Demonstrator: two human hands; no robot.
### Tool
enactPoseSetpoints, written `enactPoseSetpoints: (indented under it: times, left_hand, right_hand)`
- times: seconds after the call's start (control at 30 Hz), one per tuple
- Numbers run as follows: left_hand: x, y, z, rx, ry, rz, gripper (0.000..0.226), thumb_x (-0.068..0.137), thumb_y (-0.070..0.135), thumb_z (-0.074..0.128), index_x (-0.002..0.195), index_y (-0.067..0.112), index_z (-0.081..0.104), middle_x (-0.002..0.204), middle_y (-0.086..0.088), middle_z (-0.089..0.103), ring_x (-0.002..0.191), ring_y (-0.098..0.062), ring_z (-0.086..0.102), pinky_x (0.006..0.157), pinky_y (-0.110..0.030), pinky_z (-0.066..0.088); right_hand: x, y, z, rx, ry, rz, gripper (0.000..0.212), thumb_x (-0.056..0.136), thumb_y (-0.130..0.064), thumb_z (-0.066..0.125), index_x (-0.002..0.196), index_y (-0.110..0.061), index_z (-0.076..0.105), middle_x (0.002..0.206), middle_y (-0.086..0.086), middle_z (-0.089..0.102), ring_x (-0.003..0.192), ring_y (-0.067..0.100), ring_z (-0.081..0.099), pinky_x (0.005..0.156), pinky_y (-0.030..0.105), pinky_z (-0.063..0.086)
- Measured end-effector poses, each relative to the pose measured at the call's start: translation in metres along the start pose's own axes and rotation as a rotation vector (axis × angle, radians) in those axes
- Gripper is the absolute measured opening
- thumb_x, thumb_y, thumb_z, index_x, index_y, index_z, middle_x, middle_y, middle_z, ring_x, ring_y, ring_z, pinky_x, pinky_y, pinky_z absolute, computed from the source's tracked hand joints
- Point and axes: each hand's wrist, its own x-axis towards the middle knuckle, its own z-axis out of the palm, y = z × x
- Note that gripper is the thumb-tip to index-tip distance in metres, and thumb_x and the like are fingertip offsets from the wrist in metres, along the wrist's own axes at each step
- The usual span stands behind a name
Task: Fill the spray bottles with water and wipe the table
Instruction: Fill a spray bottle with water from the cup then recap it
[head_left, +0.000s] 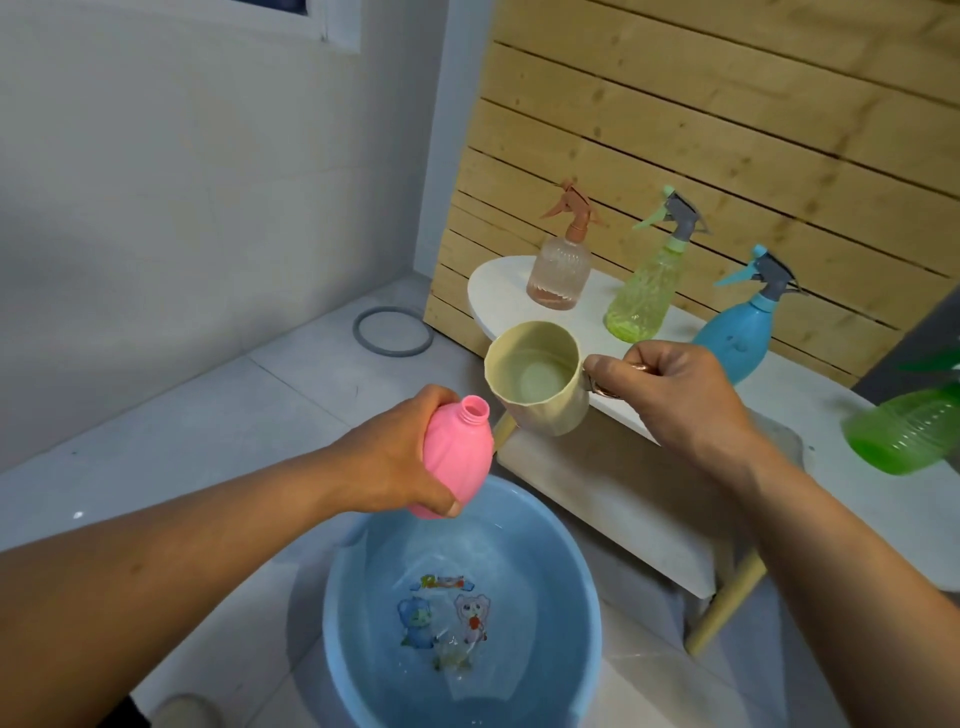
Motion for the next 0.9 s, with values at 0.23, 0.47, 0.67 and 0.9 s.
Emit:
enactPoseSetpoints:
  times: [0.23,0.47,0.67,0.9]
  left_hand:
    - [-0.002,0.002,0.001,0.019,0.005,0.006,0.102,0.057,0.036,0.098,0.137,0.040,0.034,0.124,0.014,0.051,0.112,-0.016,0.056,0.081,-0.035,0.061]
    - [-0.003,0.002,0.001,0.035,0.010,0.006,0.104,0.057,0.037,0.098,0.138,0.039,0.033,0.125,0.013,0.051,0.112,-0.015,0.055,0.081,-0.034,0.061]
    - [-0.003,0.001,0.001,0.058,0.013,0.000,0.104,0.057,0.039,0.098,0.138,0.040,0.033,0.125,0.013,0.051,0.110,-0.015,0.056,0.081,-0.037,0.061]
    - [-0.003,-0.001,0.002,0.066,0.002,0.000,0.106,0.056,0.041,0.097,0.139,0.042,0.031,0.127,0.014,0.049,0.112,-0.015,0.055,0.082,-0.038,0.062]
  right_hand:
    - [-0.004,-0.005,0.002,-0.051,-0.014,-0.044,0.042,0.082,-0.050,0.076,0.056,-0.024,0.056,0.043,-0.014,0.038,0.040,0.004,0.033,0.038,0.013,0.028]
    - [-0.008,-0.007,0.004,-0.091,-0.007,-0.090,0.040,0.083,-0.055,0.074,0.058,-0.028,0.058,0.042,-0.013,0.041,0.040,0.005,0.035,0.037,0.014,0.028]
    - [-0.011,-0.011,0.004,-0.107,0.013,-0.125,0.040,0.083,-0.054,0.074,0.058,-0.027,0.057,0.042,-0.013,0.041,0.041,0.005,0.035,0.037,0.014,0.028]
    - [-0.012,-0.014,0.005,-0.143,0.028,-0.152,0.037,0.083,-0.053,0.074,0.062,-0.027,0.058,0.043,-0.012,0.044,0.043,0.006,0.037,0.038,0.015,0.029]
